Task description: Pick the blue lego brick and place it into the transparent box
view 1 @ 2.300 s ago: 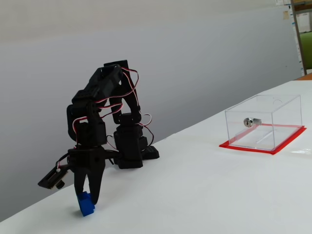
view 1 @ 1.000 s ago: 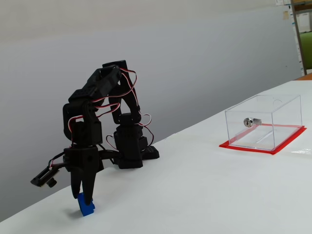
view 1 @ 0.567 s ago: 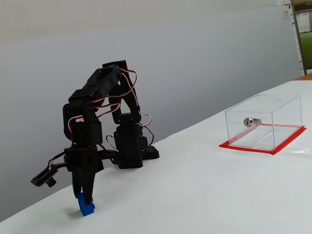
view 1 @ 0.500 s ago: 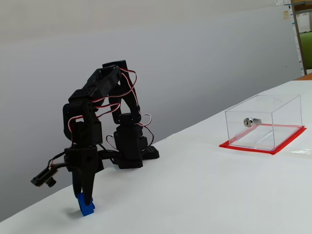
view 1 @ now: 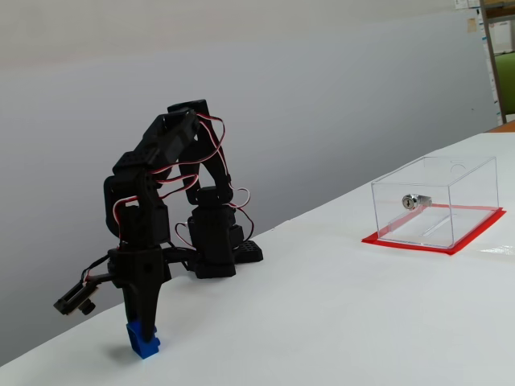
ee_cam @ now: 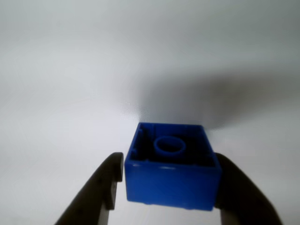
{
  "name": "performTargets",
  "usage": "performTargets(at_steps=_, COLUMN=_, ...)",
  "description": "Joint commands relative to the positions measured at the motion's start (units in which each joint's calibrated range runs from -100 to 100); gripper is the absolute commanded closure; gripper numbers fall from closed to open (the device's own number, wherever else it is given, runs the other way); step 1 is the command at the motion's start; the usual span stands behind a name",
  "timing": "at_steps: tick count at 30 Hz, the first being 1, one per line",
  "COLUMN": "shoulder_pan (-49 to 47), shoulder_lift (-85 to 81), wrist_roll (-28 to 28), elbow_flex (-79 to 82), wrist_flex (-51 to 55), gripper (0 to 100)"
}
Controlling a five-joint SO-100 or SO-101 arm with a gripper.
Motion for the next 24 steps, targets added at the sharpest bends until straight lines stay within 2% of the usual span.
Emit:
performTargets(at_steps=1, shoulder_pan=0.51, shoulder_lift=-0.41, wrist_roll=0.21, elbow_flex=-2.55, wrist_flex=-0.59, gripper=81)
performTargets(at_steps=9, shoulder_pan=0.51, shoulder_lift=-0.15, wrist_roll=0.26, elbow_flex=-2.83, wrist_flex=-0.59, gripper=82)
performTargets(at_steps=14, shoulder_pan=0.51, shoulder_lift=-0.15, wrist_roll=0.26, elbow_flex=-2.83, wrist_flex=-0.59, gripper=87)
performTargets(at_steps=24, shoulder_pan=0.22, shoulder_lift=-1.17, wrist_roll=0.36, elbow_flex=-3.37, wrist_flex=-0.59, gripper=87)
